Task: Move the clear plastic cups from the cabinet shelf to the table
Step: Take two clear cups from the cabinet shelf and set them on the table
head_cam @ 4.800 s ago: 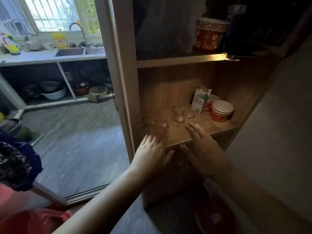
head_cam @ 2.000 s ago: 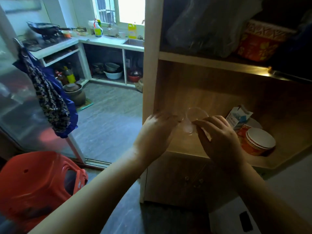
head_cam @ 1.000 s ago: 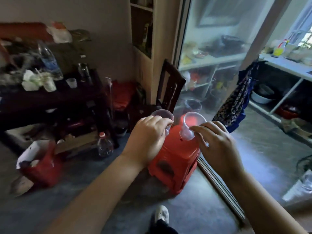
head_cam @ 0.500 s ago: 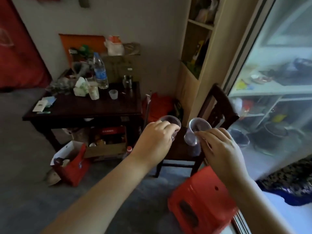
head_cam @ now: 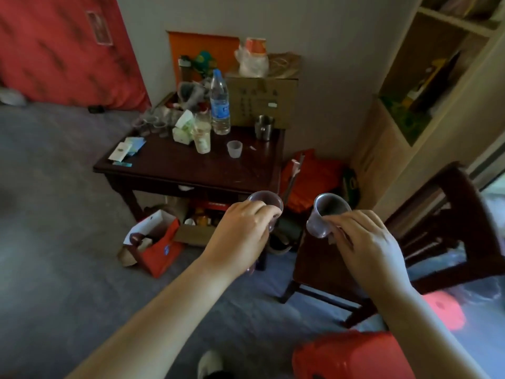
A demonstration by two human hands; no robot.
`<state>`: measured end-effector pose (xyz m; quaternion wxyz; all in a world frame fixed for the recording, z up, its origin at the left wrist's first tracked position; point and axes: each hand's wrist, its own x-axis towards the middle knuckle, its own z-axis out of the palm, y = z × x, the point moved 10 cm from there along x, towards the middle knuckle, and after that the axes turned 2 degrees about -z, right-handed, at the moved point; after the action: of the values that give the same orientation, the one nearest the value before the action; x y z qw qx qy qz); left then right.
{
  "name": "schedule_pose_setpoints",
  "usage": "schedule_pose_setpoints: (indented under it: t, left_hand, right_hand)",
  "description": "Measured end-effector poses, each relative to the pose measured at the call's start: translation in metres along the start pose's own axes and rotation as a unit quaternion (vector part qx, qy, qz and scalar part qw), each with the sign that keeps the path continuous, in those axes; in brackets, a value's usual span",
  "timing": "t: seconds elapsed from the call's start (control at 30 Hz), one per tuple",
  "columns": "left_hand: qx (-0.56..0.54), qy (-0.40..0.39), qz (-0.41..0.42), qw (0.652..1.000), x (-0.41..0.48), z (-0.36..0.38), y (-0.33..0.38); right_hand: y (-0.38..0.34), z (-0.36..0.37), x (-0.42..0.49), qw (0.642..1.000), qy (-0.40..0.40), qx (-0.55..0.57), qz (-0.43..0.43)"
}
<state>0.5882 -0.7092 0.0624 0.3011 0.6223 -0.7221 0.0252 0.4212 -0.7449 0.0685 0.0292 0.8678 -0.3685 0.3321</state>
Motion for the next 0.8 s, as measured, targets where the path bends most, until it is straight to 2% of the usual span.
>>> schedule_pose_setpoints:
  t: [0.33, 0.6, 0.8]
  left_hand:
    - [0.016, -0.024, 0.01, 1.0, 0.092, 0.04, -0.124]
    - [0.007, -0.071, 0.03, 0.997, 0.178, 0.075, -0.248]
    - [-0.022, -0.127, 0.025, 0.991, 0.21, 0.116, -0.307]
  right_hand:
    - [0.017, 0.126, 0.105, 0.997, -0.07, 0.003, -0.019]
    - [0.043, 0.232, 0.209, 0.993, -0.101, 0.018, 0.057]
    - [0.054, 0.299, 0.25, 0.988, -0.128, 0.032, 0.085]
